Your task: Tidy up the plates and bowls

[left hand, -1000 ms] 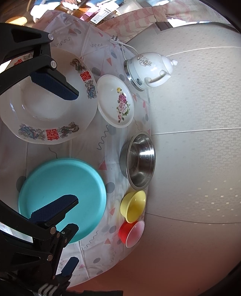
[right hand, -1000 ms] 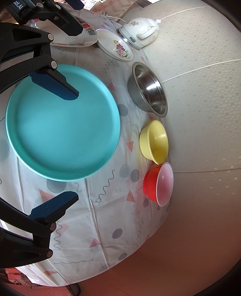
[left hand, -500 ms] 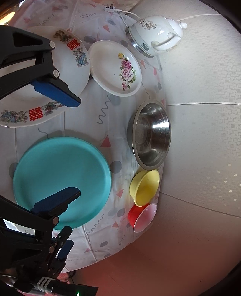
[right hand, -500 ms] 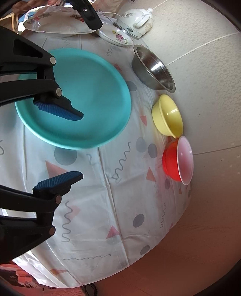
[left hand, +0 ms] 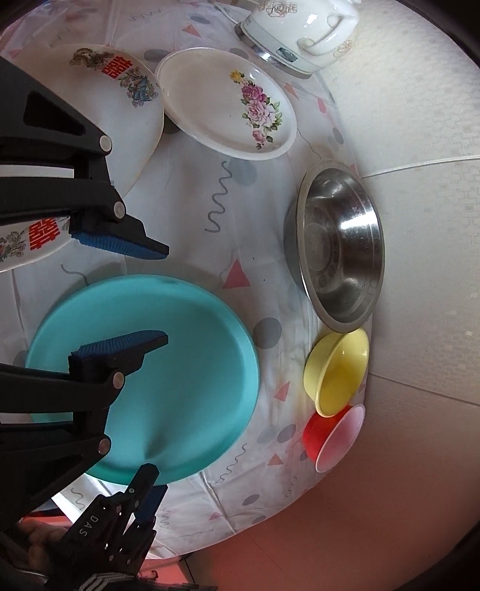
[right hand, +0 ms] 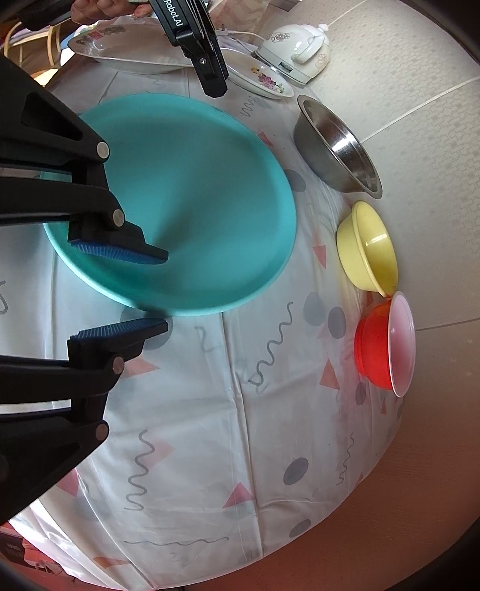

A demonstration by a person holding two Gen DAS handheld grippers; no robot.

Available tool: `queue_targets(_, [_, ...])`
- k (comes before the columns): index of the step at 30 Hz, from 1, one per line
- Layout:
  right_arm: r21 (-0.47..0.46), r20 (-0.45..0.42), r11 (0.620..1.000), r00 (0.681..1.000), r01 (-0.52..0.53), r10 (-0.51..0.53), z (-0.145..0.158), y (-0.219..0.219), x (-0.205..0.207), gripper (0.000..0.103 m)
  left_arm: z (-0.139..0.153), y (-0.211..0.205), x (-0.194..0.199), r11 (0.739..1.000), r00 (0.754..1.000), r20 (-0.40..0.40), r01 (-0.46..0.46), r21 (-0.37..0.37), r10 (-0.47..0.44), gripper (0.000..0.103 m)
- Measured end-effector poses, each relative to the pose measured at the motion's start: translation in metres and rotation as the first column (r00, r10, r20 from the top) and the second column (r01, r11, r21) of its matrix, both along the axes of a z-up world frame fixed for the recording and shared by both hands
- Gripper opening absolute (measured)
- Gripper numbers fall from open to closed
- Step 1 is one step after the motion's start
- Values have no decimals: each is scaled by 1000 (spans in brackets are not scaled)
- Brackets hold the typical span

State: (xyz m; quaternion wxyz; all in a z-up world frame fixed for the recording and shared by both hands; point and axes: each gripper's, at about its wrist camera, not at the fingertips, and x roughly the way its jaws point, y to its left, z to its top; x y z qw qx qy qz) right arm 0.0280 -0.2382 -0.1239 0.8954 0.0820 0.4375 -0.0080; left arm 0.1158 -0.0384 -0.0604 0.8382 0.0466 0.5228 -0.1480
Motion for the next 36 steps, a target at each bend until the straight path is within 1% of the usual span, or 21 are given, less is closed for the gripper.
queue_targets(1, [-4, -2, 1000, 1000, -9, 9, 0, 1, 1, 30, -4, -1, 2, 1000, 1000, -12, 6, 8, -6, 34])
queue_targets(2, [-9, -1, 1000, 1000, -12, 12, 0, 2, 2, 30, -7, -3, 4, 1000, 1000, -21, 14, 14, -13, 31])
queue_targets(3, [-14, -1, 1000, 1000, -15, 15, 0, 2, 2, 28, -10, -4, 6, 1000, 999, -28, 21, 23, -20, 31])
queue_targets(5, [-33, 0, 999, 1000, -18, 18, 0, 3, 5, 23, -15, -6, 8, 998, 999, -32, 35, 52, -33, 24])
queue_targets(7, [-40, -3, 999, 1000, -22, 22, 0, 3, 7, 19, -19, -8, 9, 996, 999, -21, 37, 87, -36, 21])
queue_targets(8, [-43, -3, 999, 1000, -21, 21, 1, 2, 9, 15, -20, -9, 10, 994, 999, -4, 40, 107, -40, 19])
queue_targets(10, [-44, -5, 999, 1000, -28, 28, 2, 3, 12, 15, -21, -8, 11, 991, 999, 13, 40, 127, -42, 16])
queue_targets(16, [-46, -3, 997, 998, -55, 55, 6, 10, 19, 13, -21, 1, 19, 991, 1000, 17, 21, 134, -24, 15])
queue_targets(19, [-32, -23, 996, 997, -81, 80, 3, 14, 22, 13, -22, 5, 23, 990, 1000, 24, 15, 140, -18, 15])
queue_targets(25, [-49, -27, 994, 995, -99, 98, 2, 22, 24, 14, -28, 12, 22, 990, 1000, 12, 5, 141, -7, 15])
queue_targets(30, [-94, -30, 989, 993, -118, 115, 2, 27, 23, 15, -27, 17, 14, 993, 1000, 27, 0, 118, -3, 15])
queue_targets(33, [-102, -37, 987, 992, -122, 119, 2, 28, 22, 15, -24, 22, 14, 996, 999, 25, -21, 83, 19, 15])
queue_targets(36, [-110, -49, 984, 990, -140, 136, 2, 31, 18, 16, -22, 30, 12, 998, 999, 4, -52, 29, 52, 15])
